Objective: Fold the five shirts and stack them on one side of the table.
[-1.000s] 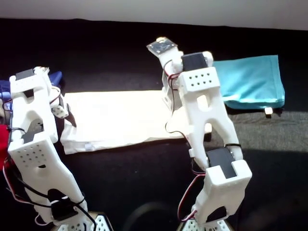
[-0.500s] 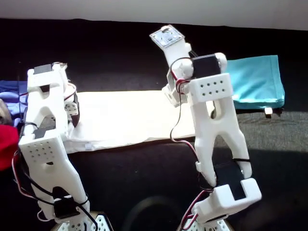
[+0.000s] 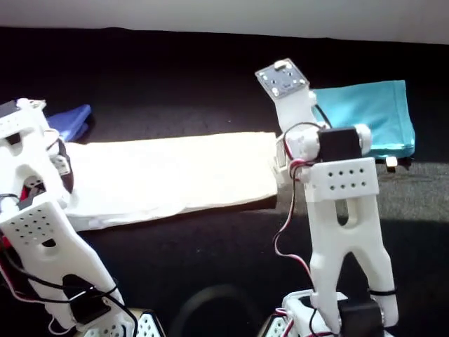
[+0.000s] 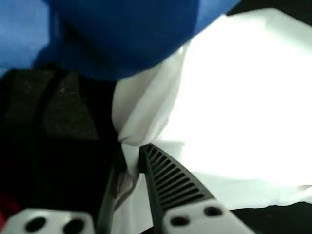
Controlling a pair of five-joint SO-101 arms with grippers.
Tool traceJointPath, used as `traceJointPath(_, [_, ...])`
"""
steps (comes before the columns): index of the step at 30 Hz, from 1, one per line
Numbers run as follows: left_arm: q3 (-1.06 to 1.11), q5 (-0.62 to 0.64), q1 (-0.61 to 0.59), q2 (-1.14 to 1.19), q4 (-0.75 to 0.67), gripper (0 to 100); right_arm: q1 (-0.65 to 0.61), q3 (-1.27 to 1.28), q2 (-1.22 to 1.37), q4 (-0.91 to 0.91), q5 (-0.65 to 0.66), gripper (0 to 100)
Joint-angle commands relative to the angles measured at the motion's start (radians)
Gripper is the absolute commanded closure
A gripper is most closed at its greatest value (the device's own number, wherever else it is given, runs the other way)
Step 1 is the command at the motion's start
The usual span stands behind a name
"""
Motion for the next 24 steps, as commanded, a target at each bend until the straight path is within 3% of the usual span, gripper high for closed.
traceJointPath(1, [-0.125, -0.009, -0.008, -0.021, 0.094, 99, 0.059, 0.282, -0.104, -0.185, 0.000, 99.1])
traceJointPath(6, [-0.096, -0.006, 0.108, -0.062, 0.103, 99, 0.160, 0.591, -0.111, -0.417, 0.000, 99.1])
traceJointPath(12, [0.076, 0.044, 0.361, -0.303, 0.103, 99, 0.278, 0.881, -0.117, -0.671, 0.000, 99.1])
traceJointPath(20, [0.170, 0.101, 0.723, -0.558, 0.100, 99, 0.435, 1.106, -0.105, -0.986, -0.008, 99.1])
traceJointPath(24, [0.170, 0.101, 0.866, -0.565, 0.098, 99, 0.421, 1.171, -0.119, -1.043, -0.008, 99.1])
